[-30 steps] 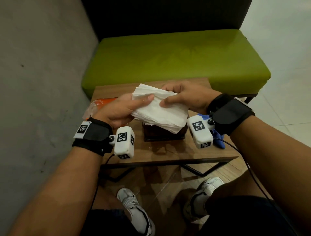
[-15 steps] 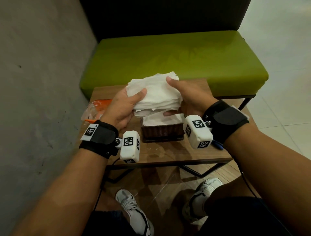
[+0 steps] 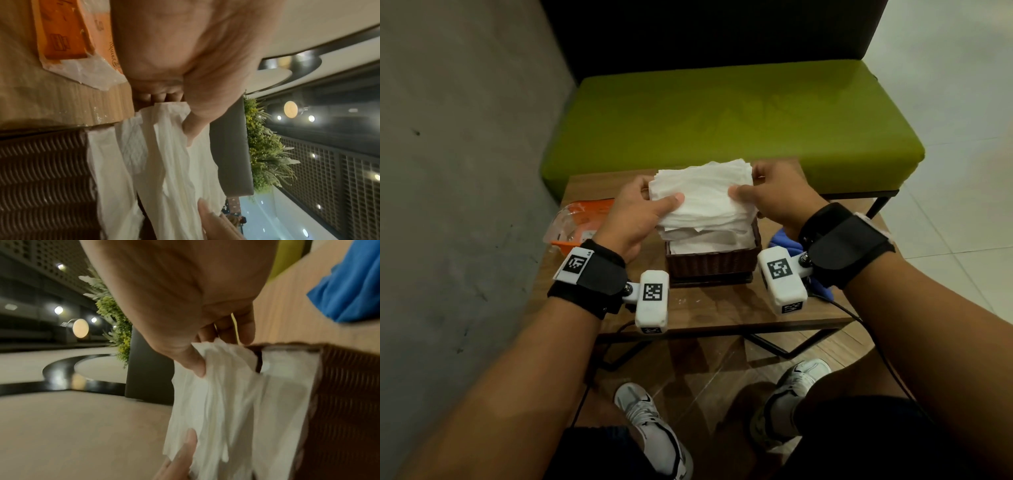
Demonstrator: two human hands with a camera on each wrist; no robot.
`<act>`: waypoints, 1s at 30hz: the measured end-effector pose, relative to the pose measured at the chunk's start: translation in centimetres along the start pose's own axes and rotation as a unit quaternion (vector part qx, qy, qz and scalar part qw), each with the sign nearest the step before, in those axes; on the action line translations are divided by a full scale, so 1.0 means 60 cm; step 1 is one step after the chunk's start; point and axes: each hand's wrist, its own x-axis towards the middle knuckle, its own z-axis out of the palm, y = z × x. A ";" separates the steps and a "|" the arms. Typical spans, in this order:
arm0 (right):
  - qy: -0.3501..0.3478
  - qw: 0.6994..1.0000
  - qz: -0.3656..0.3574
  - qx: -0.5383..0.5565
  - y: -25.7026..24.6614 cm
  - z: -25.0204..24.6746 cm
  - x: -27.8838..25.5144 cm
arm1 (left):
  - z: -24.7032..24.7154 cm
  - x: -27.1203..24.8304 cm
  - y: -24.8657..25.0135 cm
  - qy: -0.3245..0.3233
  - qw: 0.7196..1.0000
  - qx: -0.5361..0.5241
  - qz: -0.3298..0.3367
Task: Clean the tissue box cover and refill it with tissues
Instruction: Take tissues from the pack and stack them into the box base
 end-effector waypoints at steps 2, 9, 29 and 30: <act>0.018 0.998 0.001 -0.058 0.010 -0.004 0.005 | 0.003 -0.001 -0.007 0.017 0.999 0.048 0.017; 0.012 0.957 0.006 -0.288 0.012 -0.003 -0.004 | 0.004 0.006 -0.034 0.026 0.970 0.237 0.047; -0.047 0.882 -0.124 -0.453 0.016 0.020 -0.004 | -0.016 0.008 -0.035 0.007 0.932 0.352 0.087; -0.037 0.882 -0.134 -0.449 0.019 0.020 -0.004 | -0.021 0.009 -0.036 -0.009 0.929 0.357 0.093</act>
